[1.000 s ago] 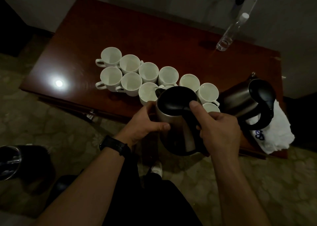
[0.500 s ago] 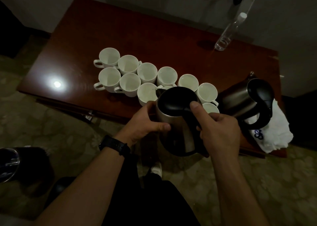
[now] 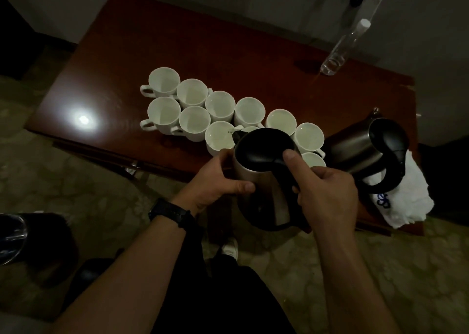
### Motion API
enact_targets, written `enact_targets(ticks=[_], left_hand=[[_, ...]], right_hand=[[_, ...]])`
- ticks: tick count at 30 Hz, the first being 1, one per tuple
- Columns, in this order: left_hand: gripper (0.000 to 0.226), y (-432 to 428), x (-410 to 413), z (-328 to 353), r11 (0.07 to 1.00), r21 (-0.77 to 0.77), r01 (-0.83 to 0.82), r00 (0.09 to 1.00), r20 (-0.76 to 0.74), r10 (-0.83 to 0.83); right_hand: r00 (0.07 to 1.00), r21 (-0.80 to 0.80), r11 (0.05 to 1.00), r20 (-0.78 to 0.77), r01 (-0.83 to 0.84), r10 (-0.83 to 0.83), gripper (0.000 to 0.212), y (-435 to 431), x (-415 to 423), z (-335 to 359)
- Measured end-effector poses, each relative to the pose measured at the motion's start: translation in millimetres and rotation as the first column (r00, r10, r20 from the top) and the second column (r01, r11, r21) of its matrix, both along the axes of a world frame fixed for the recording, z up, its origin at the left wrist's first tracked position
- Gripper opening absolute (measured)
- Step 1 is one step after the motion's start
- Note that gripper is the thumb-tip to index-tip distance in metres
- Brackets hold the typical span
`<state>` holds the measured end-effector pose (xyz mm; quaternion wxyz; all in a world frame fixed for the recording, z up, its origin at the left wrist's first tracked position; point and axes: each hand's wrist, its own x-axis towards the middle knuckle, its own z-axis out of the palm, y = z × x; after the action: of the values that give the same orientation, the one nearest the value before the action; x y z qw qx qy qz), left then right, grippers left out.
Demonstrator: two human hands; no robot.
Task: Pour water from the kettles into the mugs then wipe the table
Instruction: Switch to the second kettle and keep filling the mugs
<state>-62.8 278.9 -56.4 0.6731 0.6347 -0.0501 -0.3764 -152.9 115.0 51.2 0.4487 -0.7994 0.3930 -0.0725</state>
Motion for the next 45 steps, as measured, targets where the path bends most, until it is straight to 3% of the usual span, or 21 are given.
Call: enact_targets(ticks=[18, 29, 45], left_hand=[[0.116, -1.5, 3.1, 4.0, 1.0, 0.017, 0.022, 1.0, 0.016, -0.022], [0.104, -1.7, -1.1, -0.5, 1.0, 0.001, -0.006, 1.0, 0.02, 0.006], [0.105, 3.3, 3.6, -1.4, 1.0, 0.027, -0.015, 1.0, 0.02, 0.015]], right_hand=[[1.0, -0.008, 1.0, -0.021, 0.003, -0.003, 0.06, -2.8, 1.9, 2.0], [1.0, -0.005, 1.0, -0.014, -0.019, 0.018, 0.058, -2.6, -0.1, 1.6], [0.999, 0.008, 1.0, -0.034, -0.023, 0.024, 0.068, -0.5, 3.2, 0.8]])
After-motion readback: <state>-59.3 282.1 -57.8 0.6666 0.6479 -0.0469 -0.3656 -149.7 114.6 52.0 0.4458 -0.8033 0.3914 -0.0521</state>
